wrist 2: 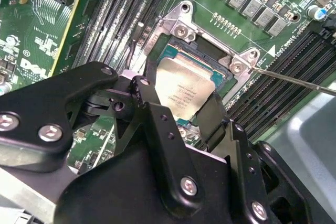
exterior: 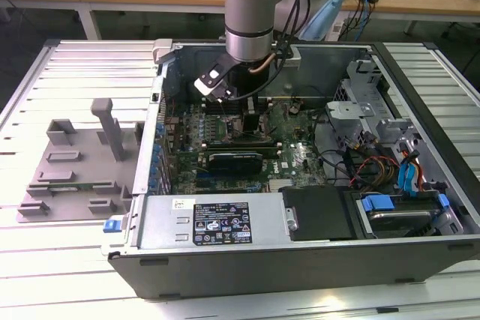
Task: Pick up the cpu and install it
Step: 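Place the cpu into insertion slot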
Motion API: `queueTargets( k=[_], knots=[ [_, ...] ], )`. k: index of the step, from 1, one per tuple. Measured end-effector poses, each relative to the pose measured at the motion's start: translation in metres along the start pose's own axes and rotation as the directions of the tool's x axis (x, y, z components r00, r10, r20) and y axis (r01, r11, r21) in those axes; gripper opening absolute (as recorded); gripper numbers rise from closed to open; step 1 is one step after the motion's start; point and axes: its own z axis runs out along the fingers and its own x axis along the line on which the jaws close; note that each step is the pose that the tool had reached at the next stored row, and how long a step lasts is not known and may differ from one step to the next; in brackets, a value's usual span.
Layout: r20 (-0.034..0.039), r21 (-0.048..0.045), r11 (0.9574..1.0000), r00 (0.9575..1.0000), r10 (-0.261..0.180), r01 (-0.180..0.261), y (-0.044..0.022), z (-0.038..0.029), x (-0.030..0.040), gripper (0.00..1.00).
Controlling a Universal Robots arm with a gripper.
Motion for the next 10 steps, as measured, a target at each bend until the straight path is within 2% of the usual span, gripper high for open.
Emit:
queueTargets(
  k=[10],
  knots=[
    [-0.0024,0.0001,1.0,1.0,0.0,0.0,-0.0017,0.0027,0.001,0.55]
  ],
)
